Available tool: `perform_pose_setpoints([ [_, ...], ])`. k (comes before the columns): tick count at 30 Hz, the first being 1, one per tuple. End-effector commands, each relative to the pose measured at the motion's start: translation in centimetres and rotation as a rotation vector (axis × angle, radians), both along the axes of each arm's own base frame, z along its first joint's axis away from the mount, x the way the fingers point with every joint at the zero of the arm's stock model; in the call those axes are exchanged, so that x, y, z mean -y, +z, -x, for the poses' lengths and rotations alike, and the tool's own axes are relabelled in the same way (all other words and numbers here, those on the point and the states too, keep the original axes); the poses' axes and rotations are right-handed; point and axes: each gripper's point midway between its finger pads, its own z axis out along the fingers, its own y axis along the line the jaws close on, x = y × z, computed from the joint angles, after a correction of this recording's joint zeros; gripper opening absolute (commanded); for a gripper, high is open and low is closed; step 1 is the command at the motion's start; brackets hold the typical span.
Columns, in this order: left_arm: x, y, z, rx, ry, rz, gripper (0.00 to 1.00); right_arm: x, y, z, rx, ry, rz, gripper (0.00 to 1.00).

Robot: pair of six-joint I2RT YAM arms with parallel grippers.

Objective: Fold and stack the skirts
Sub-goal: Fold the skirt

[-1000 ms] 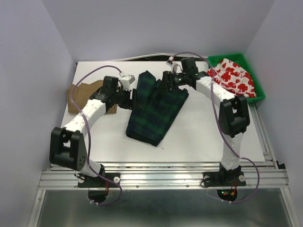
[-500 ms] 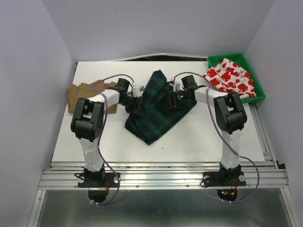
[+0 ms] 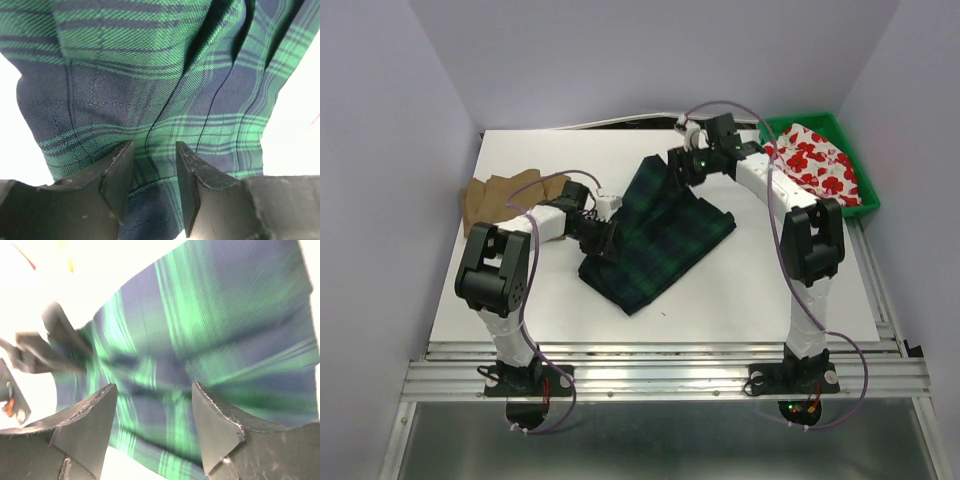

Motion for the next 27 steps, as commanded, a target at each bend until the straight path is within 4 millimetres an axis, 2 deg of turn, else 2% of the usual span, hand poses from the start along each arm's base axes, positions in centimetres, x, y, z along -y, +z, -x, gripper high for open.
perform_pose_setpoints([
  [1,-1.2,-0.5,1.6,-0.009,-0.001,-0.066,0.50,-1.3,8.5,-4.6,0.295,0.032,-0.058,0.67],
  [2,-1.2,-0.4,1.4,-0.003,-0.003,-0.070,0.51,-1.7,7.9,-5.0,0.279,0.041,-0.064,0.66],
  [4,-1.1,-0.2,1.2,0.004,-0.011,-0.064,0.51,-3.2,9.1,-4.8,0.277,0.085,-0.113,0.65],
  [5,-1.0,-0.2,1.0,0.005,-0.013,-0.060,0.51,-3.4,8.6,-4.7,0.252,0.095,-0.126,0.64],
  [6,-0.8,0.0,0.8,0.012,-0.017,-0.053,0.51,-4.4,7.6,-4.4,0.234,0.122,-0.135,0.63],
  [7,-0.7,0.1,0.7,0.012,-0.017,-0.053,0.51,-5.6,6.6,-3.1,0.166,0.146,-0.168,0.62],
  [8,-0.7,0.1,0.6,0.012,-0.016,-0.055,0.51,-6.2,6.1,-2.9,0.165,0.159,-0.182,0.61],
  [11,-0.8,0.1,0.7,0.009,-0.016,-0.060,0.51,-7.3,2.6,-2.5,0.105,0.153,-0.177,0.56],
  [12,-0.9,-0.1,1.0,0.002,-0.014,-0.060,0.51,-7.4,1.5,-3.0,0.103,0.139,-0.173,0.54],
  [13,-1.0,-0.2,1.2,-0.004,-0.011,-0.061,0.51,-7.3,-1.0,-3.8,0.088,0.117,-0.139,0.52],
  [14,-1.1,-0.4,1.7,-0.014,-0.008,-0.061,0.50,-7.2,-1.8,-5.0,0.107,0.087,-0.112,0.50],
  [15,-1.1,-0.4,1.9,-0.019,-0.002,-0.060,0.51,-7.3,-2.7,-5.3,0.102,0.086,-0.109,0.49],
  [17,-1.4,-0.7,3.0,-0.039,0.015,-0.060,0.51,-7.1,-6.1,-7.3,0.122,0.033,-0.055,0.48],
  [19,-1.6,-0.7,3.5,-0.036,0.027,-0.064,0.50,-6.3,-7.5,-9.7,0.165,-0.040,-0.018,0.47],
  [20,-1.6,-0.4,3.4,-0.015,0.033,-0.053,0.48,-6.2,-9.2,-10.4,0.166,-0.057,-0.003,0.47],
  [21,-1.6,-0.2,3.5,-0.013,0.034,-0.063,0.47,-6.3,-8.7,-12.1,0.221,-0.089,0.004,0.47],
  [23,-1.2,0.2,3.6,-0.006,0.023,-0.045,0.46,-6.4,-9.0,-13.4,0.249,-0.108,0.007,0.48],
  [24,-0.8,0.4,3.9,-0.019,0.021,-0.023,0.46,-6.6,-9.8,-13.8,0.250,-0.116,0.004,0.49],
  [25,-0.4,0.5,4.0,-0.022,0.019,-0.004,0.46,-6.8,-9.5,-14.2,0.259,-0.118,-0.007,0.50],
  [27,0.9,1.0,4.8,-0.052,-0.001,0.058,0.46,-7.4,-7.6,-15.1,0.306,-0.118,-0.041,0.57],
])
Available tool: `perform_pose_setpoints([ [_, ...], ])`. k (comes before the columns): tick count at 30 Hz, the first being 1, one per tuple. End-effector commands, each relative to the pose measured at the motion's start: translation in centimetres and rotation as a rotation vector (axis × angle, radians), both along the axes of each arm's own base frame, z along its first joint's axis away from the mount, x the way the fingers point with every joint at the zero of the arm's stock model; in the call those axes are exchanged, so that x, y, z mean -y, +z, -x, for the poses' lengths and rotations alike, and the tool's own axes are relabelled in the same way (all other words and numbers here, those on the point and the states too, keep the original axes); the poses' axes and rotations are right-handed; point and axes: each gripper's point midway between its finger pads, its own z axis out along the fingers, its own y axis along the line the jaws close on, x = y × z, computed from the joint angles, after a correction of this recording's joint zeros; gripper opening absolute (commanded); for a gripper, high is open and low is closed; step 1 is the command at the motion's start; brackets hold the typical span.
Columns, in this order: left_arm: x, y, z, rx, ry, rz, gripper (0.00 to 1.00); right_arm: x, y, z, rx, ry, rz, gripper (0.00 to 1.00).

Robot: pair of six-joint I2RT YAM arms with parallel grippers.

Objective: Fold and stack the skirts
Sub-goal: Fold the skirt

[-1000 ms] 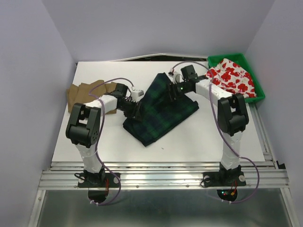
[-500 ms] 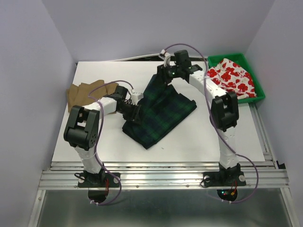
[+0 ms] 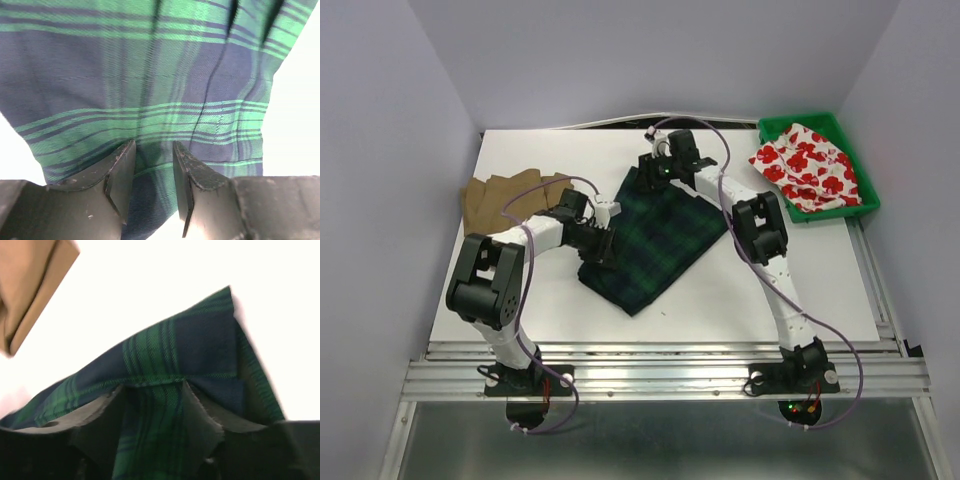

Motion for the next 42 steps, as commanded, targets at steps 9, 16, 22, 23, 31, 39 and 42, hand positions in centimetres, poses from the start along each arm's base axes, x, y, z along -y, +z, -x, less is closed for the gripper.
perform_pose_setpoints([
  [9,8.1,7.8,-0.7,0.092,0.000,0.356,0.57,1.2,17.0,-0.8,0.288,-0.051,-0.133,0.71],
  [16,7.7,10.1,-2.4,0.178,0.061,0.357,0.57,2.7,18.6,6.7,0.131,0.030,-0.142,0.61],
  [22,6.4,8.1,-1.6,0.155,0.081,0.311,0.55,2.4,12.3,11.6,-0.175,0.088,-0.185,0.41],
  [23,6.1,7.5,-1.4,0.136,0.086,0.301,0.54,2.4,10.5,12.5,-0.239,0.103,-0.189,0.40],
  [31,1.7,10.1,-3.4,0.455,-0.097,0.094,0.82,2.1,0.7,11.6,-0.352,0.085,-0.139,0.41],
  [39,-7.4,7.7,-2.6,1.002,-0.631,-0.487,0.98,1.8,-4.6,8.6,-0.310,0.105,-0.010,0.43],
  [42,-7.6,7.4,-2.1,1.158,-0.698,-0.534,0.98,0.9,-2.7,6.5,-0.261,0.120,-0.016,0.47],
])
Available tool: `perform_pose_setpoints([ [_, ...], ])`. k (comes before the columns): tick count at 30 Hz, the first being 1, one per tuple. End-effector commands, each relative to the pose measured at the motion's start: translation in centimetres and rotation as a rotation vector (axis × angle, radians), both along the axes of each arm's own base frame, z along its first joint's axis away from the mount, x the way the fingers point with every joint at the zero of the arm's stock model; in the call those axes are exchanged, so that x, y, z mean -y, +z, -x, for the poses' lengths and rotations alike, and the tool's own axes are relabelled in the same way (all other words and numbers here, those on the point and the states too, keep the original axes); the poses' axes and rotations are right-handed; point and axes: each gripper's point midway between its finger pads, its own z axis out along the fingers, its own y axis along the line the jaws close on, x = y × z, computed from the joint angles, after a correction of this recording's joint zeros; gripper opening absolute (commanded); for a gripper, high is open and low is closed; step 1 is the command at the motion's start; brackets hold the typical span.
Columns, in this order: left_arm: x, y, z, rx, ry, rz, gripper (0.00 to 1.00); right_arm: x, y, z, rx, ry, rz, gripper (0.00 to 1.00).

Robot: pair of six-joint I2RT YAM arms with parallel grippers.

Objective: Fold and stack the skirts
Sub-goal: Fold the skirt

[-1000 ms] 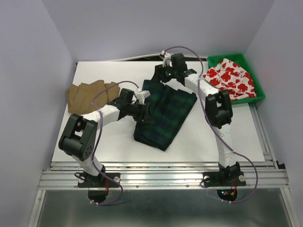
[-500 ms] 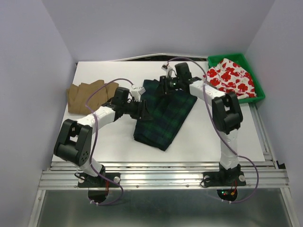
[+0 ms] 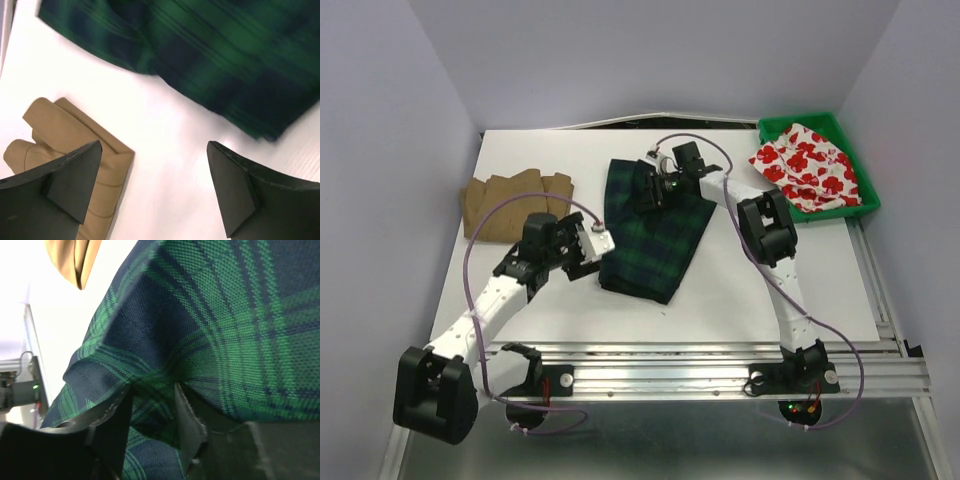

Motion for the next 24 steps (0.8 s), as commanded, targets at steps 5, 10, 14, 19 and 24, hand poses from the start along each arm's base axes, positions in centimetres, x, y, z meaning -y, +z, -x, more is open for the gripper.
perform_pose_setpoints([
  [5,-1.8,-5.1,1.6,0.376,-0.258,-0.311,0.98,-0.7,3.7,-2.1,0.065,0.011,0.019,0.67],
  [10,-1.7,-6.3,1.9,0.545,-0.265,-0.346,0.98,-1.2,10.1,1.3,0.019,0.059,-0.068,0.84],
  [14,-1.2,-7.6,1.6,0.543,-0.260,-0.346,0.98,-0.1,10.6,4.0,0.022,0.081,-0.029,0.80],
  [19,0.8,-7.3,0.5,0.592,-0.321,-0.337,0.98,0.3,5.9,7.3,-0.107,0.117,0.025,0.61],
  [24,4.0,-7.0,1.4,0.636,-0.484,-0.294,0.98,0.9,-1.5,9.1,-0.227,0.107,0.141,0.45],
])
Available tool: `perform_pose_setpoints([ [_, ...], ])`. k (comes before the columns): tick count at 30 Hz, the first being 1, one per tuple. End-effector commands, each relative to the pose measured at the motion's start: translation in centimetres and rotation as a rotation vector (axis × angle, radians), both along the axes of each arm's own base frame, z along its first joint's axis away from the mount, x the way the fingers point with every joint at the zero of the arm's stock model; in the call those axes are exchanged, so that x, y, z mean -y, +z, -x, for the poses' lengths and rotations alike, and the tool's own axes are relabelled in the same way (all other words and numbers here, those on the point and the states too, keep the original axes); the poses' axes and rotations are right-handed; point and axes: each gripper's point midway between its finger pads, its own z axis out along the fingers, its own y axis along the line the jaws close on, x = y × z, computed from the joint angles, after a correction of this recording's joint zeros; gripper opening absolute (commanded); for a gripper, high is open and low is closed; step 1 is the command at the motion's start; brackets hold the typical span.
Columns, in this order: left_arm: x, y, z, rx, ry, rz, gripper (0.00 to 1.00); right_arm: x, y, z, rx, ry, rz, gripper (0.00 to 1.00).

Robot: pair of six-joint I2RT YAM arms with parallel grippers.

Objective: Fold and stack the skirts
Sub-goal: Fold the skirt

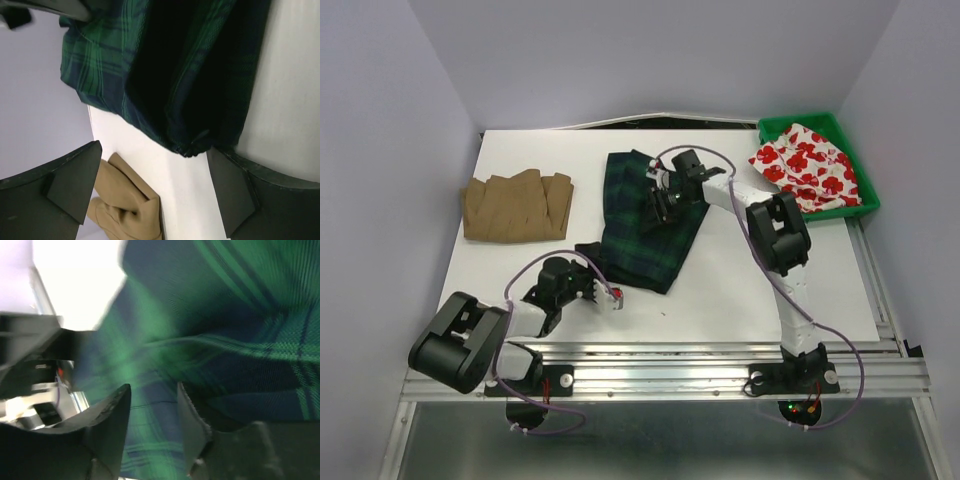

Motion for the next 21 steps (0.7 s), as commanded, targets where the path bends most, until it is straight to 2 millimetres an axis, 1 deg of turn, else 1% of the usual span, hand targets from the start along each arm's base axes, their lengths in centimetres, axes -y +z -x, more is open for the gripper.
perform_pose_setpoints([
  [1,3.1,1.5,0.5,0.056,-0.163,0.017,0.98,0.7,-8.7,2.3,-0.150,0.006,0.150,0.41],
  [2,3.4,0.4,1.2,0.001,-0.183,-0.002,0.98,0.9,-9.9,2.1,-0.154,0.002,0.174,0.38],
  [3,4.6,1.0,1.5,-0.002,-0.232,0.003,0.98,0.9,-10.4,1.7,-0.168,-0.010,0.198,0.34],
  [4,4.9,0.8,1.8,-0.020,-0.248,-0.006,0.98,1.0,-11.2,1.7,-0.183,-0.016,0.209,0.33],
  [5,5.7,0.8,2.6,-0.041,-0.275,0.002,0.98,1.0,-12.1,1.7,-0.200,-0.030,0.222,0.31],
  [7,6.7,1.3,3.0,-0.058,-0.291,0.021,0.98,1.1,-12.7,1.9,-0.211,-0.037,0.228,0.30],
  [8,7.4,1.1,3.6,-0.091,-0.304,0.031,0.98,1.1,-13.0,2.0,-0.221,-0.040,0.227,0.29],
  [9,7.4,1.1,3.4,-0.092,-0.299,0.028,0.98,1.2,-13.2,2.1,-0.230,-0.043,0.230,0.28],
  [10,8.1,1.4,3.5,-0.099,-0.302,0.035,0.98,1.2,-13.5,2.3,-0.238,-0.043,0.234,0.28],
  [11,8.3,1.2,3.5,-0.112,-0.298,0.033,0.98,1.3,-13.7,2.4,-0.245,-0.044,0.237,0.27],
  [12,8.3,0.8,3.4,-0.125,-0.282,0.024,0.98,1.3,-13.6,2.5,-0.248,-0.044,0.235,0.27],
  [14,9.1,1.3,2.9,-0.143,-0.261,0.049,0.98,1.3,-13.7,2.6,-0.257,-0.050,0.236,0.27],
  [15,9.4,1.8,2.0,-0.144,-0.228,0.062,0.98,1.4,-13.8,2.8,-0.260,-0.053,0.236,0.27],
  [16,9.7,1.8,1.7,-0.189,-0.190,0.100,0.98,1.4,-13.9,3.0,-0.274,-0.057,0.235,0.27],
  [17,9.8,2.7,0.8,-0.183,-0.148,0.120,0.99,1.4,-13.9,3.1,-0.275,-0.058,0.232,0.27],
  [19,9.9,2.9,0.2,-0.197,-0.096,0.140,0.99,1.4,-14.1,3.3,-0.291,-0.059,0.230,0.27],
  [20,10.2,2.8,0.3,-0.220,-0.074,0.158,0.99,1.4,-14.2,3.3,-0.296,-0.062,0.231,0.27],
  [21,10.0,2.8,-0.3,-0.219,-0.035,0.159,0.98,1.4,-14.4,3.4,-0.297,-0.063,0.235,0.27],
])
